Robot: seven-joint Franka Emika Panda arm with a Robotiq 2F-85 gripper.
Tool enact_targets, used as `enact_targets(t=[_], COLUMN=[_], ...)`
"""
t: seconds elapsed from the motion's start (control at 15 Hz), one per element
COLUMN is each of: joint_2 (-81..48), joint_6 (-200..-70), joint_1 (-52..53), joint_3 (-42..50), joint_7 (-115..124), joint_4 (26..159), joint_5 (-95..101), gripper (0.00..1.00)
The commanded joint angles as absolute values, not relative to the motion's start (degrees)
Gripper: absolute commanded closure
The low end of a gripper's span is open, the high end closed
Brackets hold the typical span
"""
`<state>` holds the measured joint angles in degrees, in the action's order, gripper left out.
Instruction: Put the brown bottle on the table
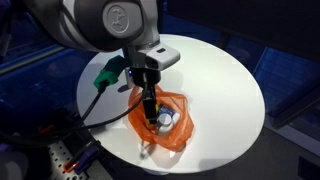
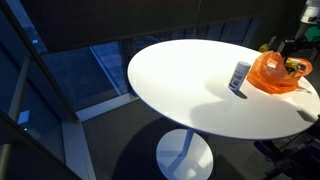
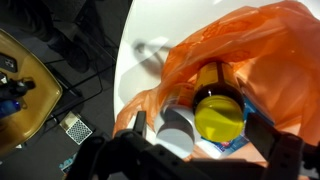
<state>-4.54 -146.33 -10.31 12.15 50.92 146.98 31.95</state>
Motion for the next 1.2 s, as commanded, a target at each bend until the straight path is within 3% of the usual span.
enact_targets(t=[0.0, 0.2, 0.53, 0.6, 0.8, 1.13], joint_2=[-5.2, -6.0, -5.8, -5.2, -2.3, 3.7], joint_6=[-148.4, -149.0, -149.3, -149.3, -148.6, -146.6], joint_1=[-9.3, -8.8, -8.1, -8.1, -8.0, -7.6], joint_3=[13.1, 13.2, 13.2, 13.2, 12.6, 10.6], joint_7=[55.0, 57.4, 59.8, 59.8, 57.8, 57.4], joint_4=[147.6, 147.5, 147.1, 147.2, 147.4, 146.8], joint_5=[35.4, 37.5, 39.2, 39.1, 37.3, 36.5], gripper=[0.00, 0.07, 0.37, 0.52, 0.77, 0.79])
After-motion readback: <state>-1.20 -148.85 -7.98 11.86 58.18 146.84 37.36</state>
